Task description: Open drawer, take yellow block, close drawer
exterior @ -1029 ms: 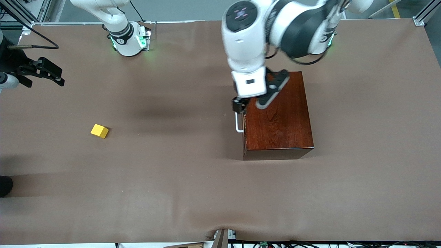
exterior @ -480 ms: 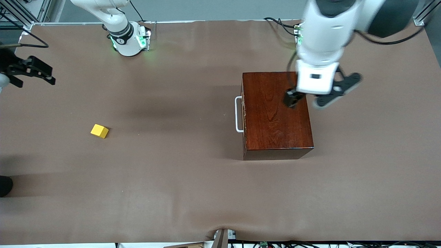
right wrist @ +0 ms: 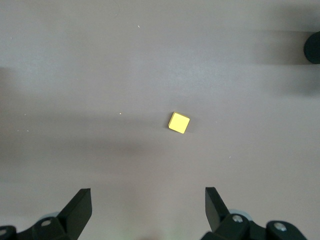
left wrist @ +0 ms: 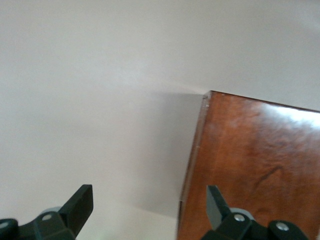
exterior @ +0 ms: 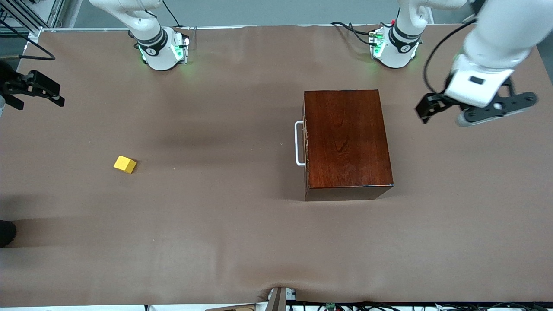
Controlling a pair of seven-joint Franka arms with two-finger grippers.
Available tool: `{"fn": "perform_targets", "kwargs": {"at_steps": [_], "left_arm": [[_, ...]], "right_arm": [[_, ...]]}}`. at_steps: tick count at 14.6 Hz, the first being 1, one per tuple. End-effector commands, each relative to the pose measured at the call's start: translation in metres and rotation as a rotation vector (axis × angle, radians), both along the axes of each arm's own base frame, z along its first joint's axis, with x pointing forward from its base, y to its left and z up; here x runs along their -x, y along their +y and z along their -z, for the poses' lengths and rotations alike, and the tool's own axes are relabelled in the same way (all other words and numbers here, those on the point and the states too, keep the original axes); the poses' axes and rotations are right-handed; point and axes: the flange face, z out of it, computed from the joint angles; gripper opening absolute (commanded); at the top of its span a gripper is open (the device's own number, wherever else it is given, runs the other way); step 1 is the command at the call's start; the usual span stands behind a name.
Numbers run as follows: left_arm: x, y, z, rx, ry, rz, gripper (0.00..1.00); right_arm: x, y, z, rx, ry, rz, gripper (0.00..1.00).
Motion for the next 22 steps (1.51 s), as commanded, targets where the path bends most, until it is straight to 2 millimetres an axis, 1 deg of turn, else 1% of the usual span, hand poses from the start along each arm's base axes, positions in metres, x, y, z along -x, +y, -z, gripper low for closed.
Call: {"fn": "perform_targets", "kwargs": {"at_steps": [1,2,3,5,6,7,9,10,11,12,13,14,15,17,19,21,22], "left_arm": [[-0.002,0.036,-0.009,0.023,-0.002,0.082,1.00],[-0.005,0.049,-0.010,0.040,0.004,0.088,1.00],[-0.006,0.057,-0.015,0.069,0.000,0.093,1.00],[-0.008,0.060,-0.021,0.099,-0.006,0.107,1.00],[-0.009,0.072,-0.020,0.097,0.000,0.112,1.00],[-0.010,0.079,-0.020,0.095,0.003,0.133,1.00],[-0.010,0.089,-0.018,0.096,0.006,0.161,1.00],[-0.009,0.088,-0.018,0.096,0.008,0.165,1.00],[-0.006,0.080,-0.014,0.095,0.019,0.178,1.00],[0.002,0.075,-0.016,0.093,0.017,0.188,1.00],[0.005,0.076,-0.012,0.094,0.024,0.186,1.00],[0.008,0.074,-0.013,0.095,0.023,0.189,1.00],[0.010,0.065,-0.009,0.096,0.035,0.204,1.00],[0.014,0.058,-0.012,0.090,0.028,0.216,1.00],[0.015,0.057,-0.016,0.088,0.025,0.219,1.00],[0.012,0.058,-0.014,0.091,0.030,0.237,1.00],[0.010,0.059,-0.019,0.090,0.021,0.253,1.00]], "right_arm": [[0.009,0.001,-0.002,-0.010,-0.004,-0.005,1.00],[0.009,0.000,-0.002,-0.010,-0.004,-0.003,1.00],[0.009,0.001,-0.002,-0.010,-0.004,-0.005,1.00],[0.009,0.000,-0.002,-0.010,-0.004,-0.003,1.00],[0.009,0.001,-0.002,-0.010,-0.003,-0.003,1.00],[0.009,-0.001,-0.002,-0.011,-0.003,0.000,1.00],[0.009,0.000,-0.002,-0.010,-0.004,-0.002,1.00],[0.009,0.000,-0.003,-0.010,-0.006,0.000,1.00],[0.008,0.000,-0.001,-0.010,-0.003,0.000,1.00],[0.009,0.000,-0.001,-0.010,-0.001,0.001,1.00],[0.009,0.000,-0.002,-0.010,-0.001,0.001,1.00],[0.009,-0.001,-0.001,-0.011,0.001,0.003,1.00],[0.009,-0.001,-0.001,-0.011,0.001,0.003,1.00],[0.009,-0.001,-0.001,-0.011,0.001,0.001,1.00],[0.009,-0.001,-0.002,-0.011,-0.001,0.001,1.00],[0.009,0.000,-0.001,-0.011,0.001,0.000,1.00],[0.009,-0.001,-0.002,-0.011,-0.001,0.001,1.00]]}}
